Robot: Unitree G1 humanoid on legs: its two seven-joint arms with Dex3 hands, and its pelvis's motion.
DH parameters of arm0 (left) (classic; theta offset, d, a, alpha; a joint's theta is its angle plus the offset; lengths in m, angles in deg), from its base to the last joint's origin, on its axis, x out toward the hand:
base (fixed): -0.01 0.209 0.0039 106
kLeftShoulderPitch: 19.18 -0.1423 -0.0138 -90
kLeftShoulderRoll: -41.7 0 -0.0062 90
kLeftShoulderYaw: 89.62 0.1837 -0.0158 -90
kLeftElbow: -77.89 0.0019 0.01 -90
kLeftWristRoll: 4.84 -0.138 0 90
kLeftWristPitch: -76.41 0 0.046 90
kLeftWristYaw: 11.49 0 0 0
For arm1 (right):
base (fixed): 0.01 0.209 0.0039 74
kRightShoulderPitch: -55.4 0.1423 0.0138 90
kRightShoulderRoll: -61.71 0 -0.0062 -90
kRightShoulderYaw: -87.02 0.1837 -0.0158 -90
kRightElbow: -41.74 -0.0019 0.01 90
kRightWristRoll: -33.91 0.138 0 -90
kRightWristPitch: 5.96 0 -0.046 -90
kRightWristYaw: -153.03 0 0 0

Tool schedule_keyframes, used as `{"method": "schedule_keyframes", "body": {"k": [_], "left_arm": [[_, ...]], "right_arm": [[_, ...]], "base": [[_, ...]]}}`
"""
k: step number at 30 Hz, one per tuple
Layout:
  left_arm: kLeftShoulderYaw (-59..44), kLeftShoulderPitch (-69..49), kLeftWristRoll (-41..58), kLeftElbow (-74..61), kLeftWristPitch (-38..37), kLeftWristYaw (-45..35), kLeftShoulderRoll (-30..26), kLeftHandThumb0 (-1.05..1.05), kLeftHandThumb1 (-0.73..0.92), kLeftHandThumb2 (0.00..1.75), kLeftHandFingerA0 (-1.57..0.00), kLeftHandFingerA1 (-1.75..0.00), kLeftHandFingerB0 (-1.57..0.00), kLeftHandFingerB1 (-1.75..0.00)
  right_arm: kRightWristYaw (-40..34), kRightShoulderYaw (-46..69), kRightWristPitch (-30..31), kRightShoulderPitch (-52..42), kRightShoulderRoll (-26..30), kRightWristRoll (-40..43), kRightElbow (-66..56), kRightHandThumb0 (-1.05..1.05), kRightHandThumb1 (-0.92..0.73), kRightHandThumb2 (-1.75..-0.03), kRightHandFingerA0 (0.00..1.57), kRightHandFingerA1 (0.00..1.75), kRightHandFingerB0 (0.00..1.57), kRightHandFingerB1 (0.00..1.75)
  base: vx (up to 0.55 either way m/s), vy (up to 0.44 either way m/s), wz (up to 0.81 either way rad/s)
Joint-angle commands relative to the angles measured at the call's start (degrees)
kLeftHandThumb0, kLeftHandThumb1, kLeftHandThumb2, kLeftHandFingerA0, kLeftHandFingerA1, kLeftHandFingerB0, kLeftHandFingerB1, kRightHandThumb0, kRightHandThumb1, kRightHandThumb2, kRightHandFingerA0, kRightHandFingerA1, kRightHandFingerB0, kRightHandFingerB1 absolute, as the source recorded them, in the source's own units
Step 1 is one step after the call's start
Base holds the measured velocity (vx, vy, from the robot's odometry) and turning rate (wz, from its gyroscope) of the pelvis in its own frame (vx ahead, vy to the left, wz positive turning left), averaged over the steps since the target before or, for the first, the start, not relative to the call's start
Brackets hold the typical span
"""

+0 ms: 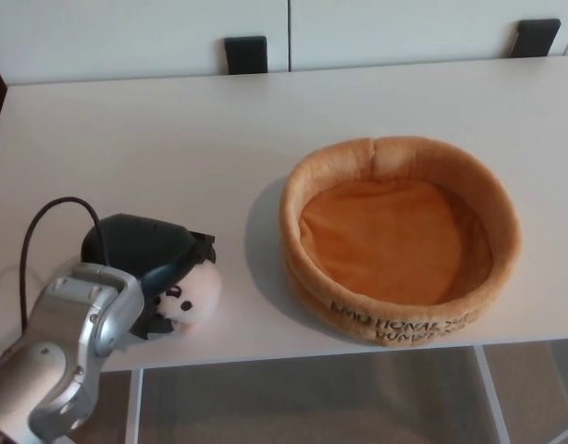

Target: The robot walks towards a table in front, picks a dumpling toy with left hand and puts it in an orange round plate

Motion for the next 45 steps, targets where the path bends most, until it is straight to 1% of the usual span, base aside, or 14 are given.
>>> {"method": "schedule_keyframes", "body": {"k": [1,4,5,7,8,19,24,28,29,32,41,42,44,45], "left_arm": [[-1.34,-5.16,0.76,4.20,-8.61,16.38,1.10,-0.19,0.70,0.60,-0.74,-1.14,-0.82,-0.56],[-2.93,-5.22,1.83,3.60,-10.99,19.35,1.38,-0.19,0.66,0.61,-0.73,-1.33,-0.84,-0.61],[-3.68,-4.70,2.06,2.49,-11.70,19.97,1.23,-0.19,0.63,0.59,-0.75,-1.20,-0.83,-0.57],[-5.49,-3.77,2.96,1.01,-12.87,21.12,1.22,-0.15,0.61,0.58,-0.77,-1.18,-0.86,-0.60],[-7.47,-2.93,3.93,-0.89,-13.72,22.50,1.39,-0.10,0.59,0.58,-0.84,-1.11,-0.90,-0.60],[-16.12,7.50,7.50,-13.58,-16.11,19.12,4.46,-0.05,0.57,0.57,-0.82,-1.39,-0.89,-0.60],[-13.15,14.94,5.90,-12.83,-14.67,15.54,8.44,-0.09,0.53,0.56,-0.98,-0.92,-0.91,-0.58],[-9.75,18.35,3.53,-9.51,-15.44,16.79,11.08,-0.16,0.52,0.60,-0.79,-1.42,-0.83,-1.04],[-8.88,19.30,3.36,-8.61,-14.69,15.91,12.06,-0.15,0.58,0.58,-0.78,-1.39,-0.87,-0.60],[-4.81,21.58,0.62,-5.35,-13.08,15.00,15.39,-0.21,0.49,0.54,-0.88,-0.99,-0.90,-0.57],[1.04,25.70,-1.90,5.33,-9.34,13.35,22.15,-0.23,0.55,0.56,-0.84,-1.13,-0.82,-0.63],[1.76,25.97,-1.66,6.97,-9.78,12.85,22.54,-0.17,0.50,0.55,-0.87,-0.75,-0.83,-0.60],[3.35,26.45,-1.27,10.10,-10.30,10.88,23.00,-0.19,0.48,0.54,-0.89,-0.82,-0.83,-0.57],[4.29,26.62,-1.77,12.39,-9.50,11.19,24.11,-0.17,0.48,0.54,-0.87,-1.26,-0.84,-0.62]], "right_arm": [[0.59,0.56,-0.77,-0.45,0.35,0.67,-0.32,-0.35,-0.69,-0.61,0.59,0.67,0.30,0.31],[0.75,0.47,-0.23,0.32,0.31,0.57,-0.22,-0.34,-0.70,-0.61,0.60,0.64,0.30,0.31],[0.73,0.76,-0.21,0.64,0.29,0.81,0.09,-0.25,-0.49,-0.96,0.51,0.68,0.16,0.49],[0.54,-0.12,-0.24,1.15,0.59,-0.13,-0.10,-0.36,-0.69,-0.60,0.54,0.52,0.30,0.31],[0.55,-0.12,-0.18,1.25,0.56,-0.10,-0.38,-0.27,-0.49,-0.96,0.44,0.64,0.16,0.49],[0.54,-0.58,0.21,1.56,0.64,-0.36,0.39,-0.39,-0.69,-0.62,0.53,0.45,0.31,0.32],[-0.17,-0.55,-0.33,1.97,0.08,-0.36,1.03,-0.37,-0.70,-0.62,0.57,0.48,0.32,0.32],[-0.17,-0.68,-0.16,1.70,0.06,-0.45,1.29,-0.36,-0.71,-0.62,0.50,0.42,0.31,0.32],[0.08,-0.64,-0.09,1.67,0.14,-0.33,0.85,-0.37,-0.70,-0.62,0.51,0.43,0.31,0.32],[0.54,-0.84,-0.71,1.12,0.56,-0.37,-0.16,-0.37,-0.69,-0.60,0.53,0.46,0.30,0.32],[0.50,-0.73,0.36,2.88,0.48,0.03,0.13,-0.38,-0.68,-0.62,0.54,0.46,0.30,0.32],[0.18,-0.59,0.29,2.89,0.29,0.11,0.49,-0.26,-0.50,-0.96,0.53,0.69,0.16,0.48],[-0.84,-1.15,0.53,2.80,-0.06,-0.61,0.77,-0.44,-0.55,-0.80,0.61,0.78,0.25,0.42],[-0.93,-1.29,0.74,2.79,-0.09,-0.72,0.47,-0.26,-0.48,-0.95,0.54,0.72,0.15,0.48]], "base": [[0.00,0.000,0.00],[0.00,0.000,0.00],[0.00,0.000,0.00],[0.00,0.000,0.00],[0.00,0.000,0.00],[0.00,0.000,0.00],[0.00,0.000,0.00],[0.00,0.000,0.00],[0.00,0.000,0.00],[0.00,0.000,0.00],[0.00,0.000,0.00],[0.00,0.000,0.00],[0.00,0.000,0.00],[0.00,0.000,0.00]]}}
